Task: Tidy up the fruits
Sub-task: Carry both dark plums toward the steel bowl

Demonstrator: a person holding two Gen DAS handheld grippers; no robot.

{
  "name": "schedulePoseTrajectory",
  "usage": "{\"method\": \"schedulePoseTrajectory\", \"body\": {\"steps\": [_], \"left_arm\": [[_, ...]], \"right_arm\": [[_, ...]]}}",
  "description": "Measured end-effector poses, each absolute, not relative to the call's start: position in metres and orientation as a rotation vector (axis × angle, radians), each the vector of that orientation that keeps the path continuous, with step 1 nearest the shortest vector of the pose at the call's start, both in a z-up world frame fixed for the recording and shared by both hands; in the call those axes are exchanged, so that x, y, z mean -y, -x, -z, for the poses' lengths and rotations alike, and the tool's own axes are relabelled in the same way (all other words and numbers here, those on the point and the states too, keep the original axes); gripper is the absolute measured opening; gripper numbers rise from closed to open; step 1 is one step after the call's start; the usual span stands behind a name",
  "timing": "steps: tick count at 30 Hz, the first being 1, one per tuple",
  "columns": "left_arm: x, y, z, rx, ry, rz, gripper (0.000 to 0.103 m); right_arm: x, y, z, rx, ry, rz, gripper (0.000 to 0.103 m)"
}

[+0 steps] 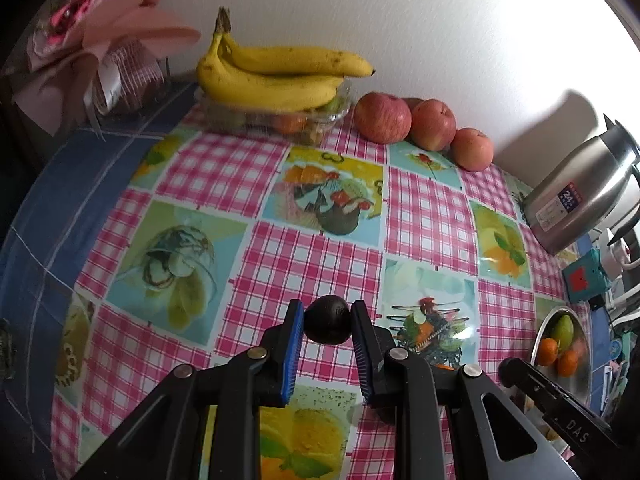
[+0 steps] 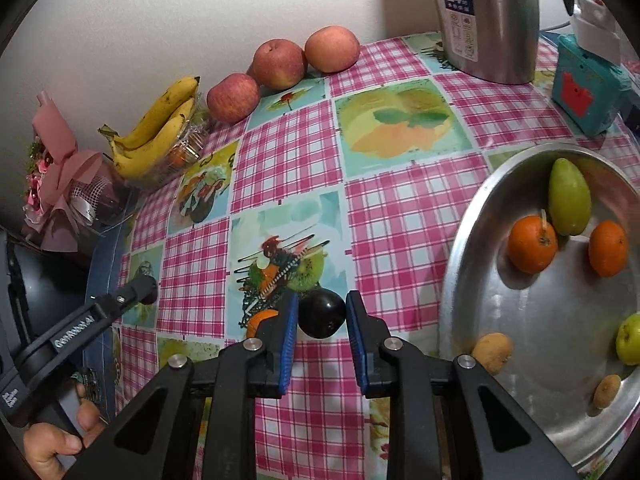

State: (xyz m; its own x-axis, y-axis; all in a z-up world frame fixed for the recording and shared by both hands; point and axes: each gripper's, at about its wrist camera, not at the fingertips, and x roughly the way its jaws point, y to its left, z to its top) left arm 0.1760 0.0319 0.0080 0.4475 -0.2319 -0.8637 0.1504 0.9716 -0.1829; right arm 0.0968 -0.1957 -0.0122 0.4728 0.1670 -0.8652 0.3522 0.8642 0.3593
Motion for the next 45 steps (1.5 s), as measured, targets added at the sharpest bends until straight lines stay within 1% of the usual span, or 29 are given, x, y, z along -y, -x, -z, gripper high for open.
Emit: {"method": "schedulePoseTrajectory", "body": {"steps": [11,24,33,45], "left_arm": [[-0.007,-0.163,-0.035,-1.028,0.03,0.255,0.026],[0.063,-0.137,-0.054,-0.992,-0.07,0.372,0.026],[0.11,-0.111,-0.052,-0.997,-0.137,0.469,0.026],[0.181,-0.064,-0.037,-1.02,-0.265,0.602,0.026]], "right_arm": [[0.218,-0.082,-0.007,-1.072,-0.49,0.201,0.025],[0.273,-0.048,-0.031,-1.035,-0.446,0.373,0.025],[0.314,-0.022,-0.038,-1.019,-0.479,0.473,0.025],[0.353,0.006,-0.051,-0.974,-0.528,0.56,0.025]]}}
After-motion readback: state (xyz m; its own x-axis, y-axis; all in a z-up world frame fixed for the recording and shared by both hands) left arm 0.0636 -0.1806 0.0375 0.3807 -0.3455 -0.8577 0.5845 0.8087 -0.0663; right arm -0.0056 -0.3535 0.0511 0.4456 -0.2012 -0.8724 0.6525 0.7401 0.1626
